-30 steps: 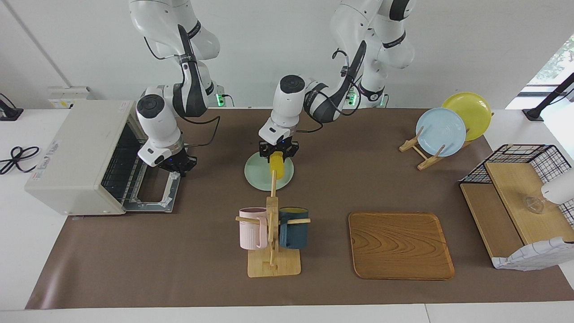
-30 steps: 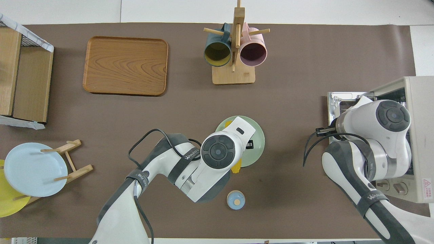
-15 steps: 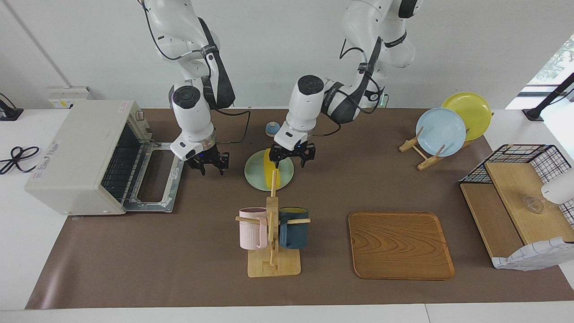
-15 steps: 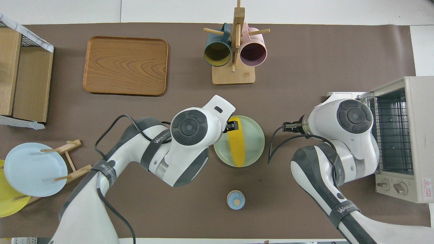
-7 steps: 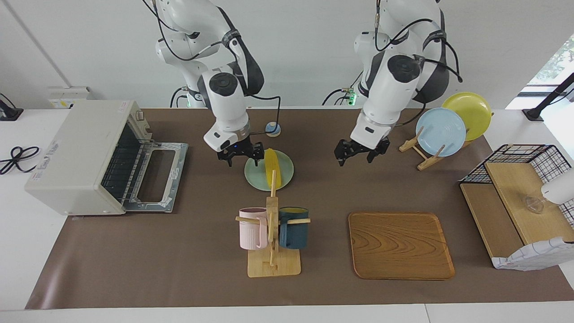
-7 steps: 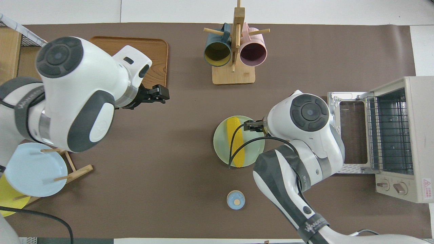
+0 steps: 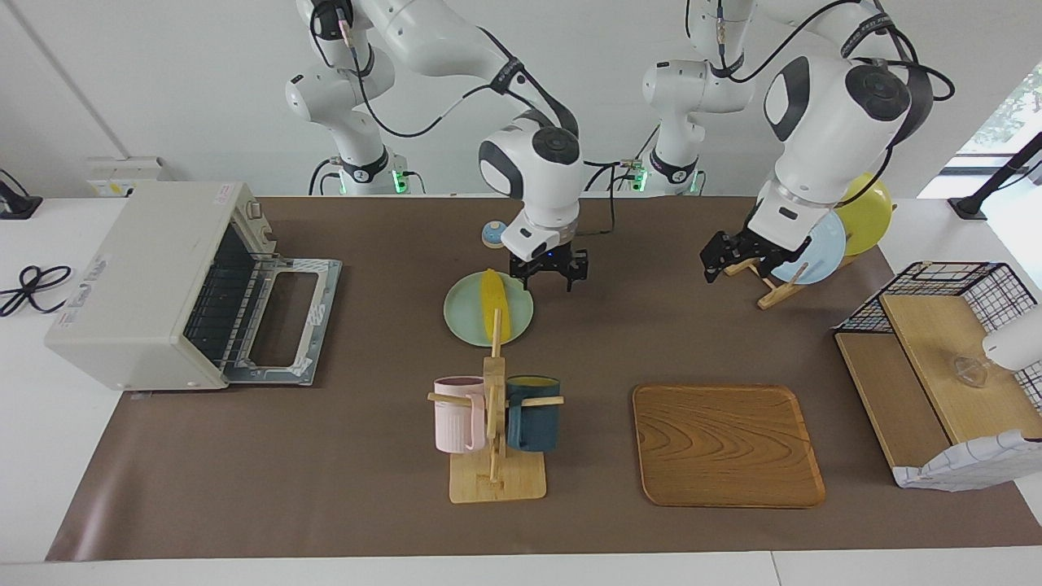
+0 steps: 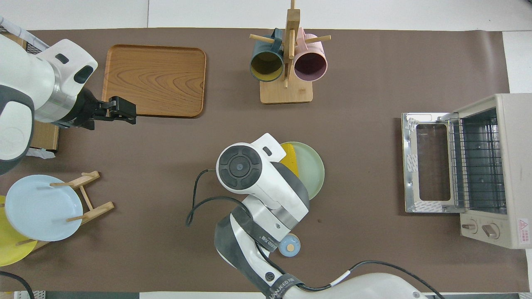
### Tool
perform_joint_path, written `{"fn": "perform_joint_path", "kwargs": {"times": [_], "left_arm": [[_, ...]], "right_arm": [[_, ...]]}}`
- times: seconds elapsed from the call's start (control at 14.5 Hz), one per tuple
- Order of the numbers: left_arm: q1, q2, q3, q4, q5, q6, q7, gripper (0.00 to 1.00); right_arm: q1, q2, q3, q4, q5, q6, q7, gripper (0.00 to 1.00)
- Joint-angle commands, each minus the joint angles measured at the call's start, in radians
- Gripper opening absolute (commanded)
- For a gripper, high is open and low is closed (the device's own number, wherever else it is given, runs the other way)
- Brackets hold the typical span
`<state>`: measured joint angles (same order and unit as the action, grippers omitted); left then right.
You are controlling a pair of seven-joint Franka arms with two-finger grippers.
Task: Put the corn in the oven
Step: 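Withdraw the left gripper while the right gripper grasps the green plate, then carry the plate with corn into the oven with the right gripper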
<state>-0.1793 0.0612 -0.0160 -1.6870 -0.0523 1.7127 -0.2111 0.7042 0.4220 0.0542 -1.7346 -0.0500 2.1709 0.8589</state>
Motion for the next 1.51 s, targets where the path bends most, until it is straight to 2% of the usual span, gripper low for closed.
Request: {"fn": "perform_joint_path", "kwargs": {"times": [0.0, 0.14, 0.34, 0.55, 0.69, 0.83, 0.89, 0.96, 1.24, 1.45], "left_arm": [[0.009, -0.044, -0.01, -0.003, 0.035, -0.096, 0.026, 1.0], [0.011, -0.064, -0.01, -0.013, 0.035, -0.14, 0.024, 1.0], [0.014, -0.106, -0.012, -0.036, 0.035, -0.194, 0.026, 1.0], [0.017, -0.104, -0.012, -0.033, 0.034, -0.182, 0.026, 1.0], [0.024, -0.093, -0.018, -0.016, 0.028, -0.176, 0.022, 1.0], [0.043, -0.086, -0.022, 0.001, 0.022, -0.163, 0.024, 1.0], [0.043, -0.077, -0.021, 0.021, 0.022, -0.159, 0.024, 1.0], [0.043, -0.057, -0.021, 0.051, 0.02, -0.171, 0.022, 1.0], [0.041, -0.052, -0.028, 0.072, 0.005, -0.185, 0.015, 1.0], [0.041, -0.055, -0.03, 0.066, 0.002, -0.18, 0.015, 1.0]], "right_arm": [[-0.014, 0.024, -0.004, 0.023, -0.028, -0.01, -0.001, 0.74], [-0.002, 0.017, -0.004, -0.02, -0.03, 0.012, 0.002, 0.65], [-0.002, 0.012, -0.004, -0.034, -0.059, -0.003, -0.001, 0.65], [-0.002, -0.005, -0.004, -0.104, -0.071, 0.041, -0.008, 0.61], [-0.003, -0.011, -0.004, -0.111, -0.085, 0.032, -0.011, 0.54], [-0.002, -0.012, -0.004, -0.111, -0.087, 0.024, -0.011, 0.33], [-0.002, -0.012, -0.004, -0.111, -0.087, 0.02, -0.011, 0.13], [-0.002, -0.014, -0.004, -0.111, -0.088, 0.006, -0.012, 0.0], [-0.005, -0.02, -0.004, -0.103, -0.16, -0.06, -0.03, 0.0], [-0.017, -0.019, -0.004, -0.027, -0.22, -0.21, -0.093, 0.0]]}}
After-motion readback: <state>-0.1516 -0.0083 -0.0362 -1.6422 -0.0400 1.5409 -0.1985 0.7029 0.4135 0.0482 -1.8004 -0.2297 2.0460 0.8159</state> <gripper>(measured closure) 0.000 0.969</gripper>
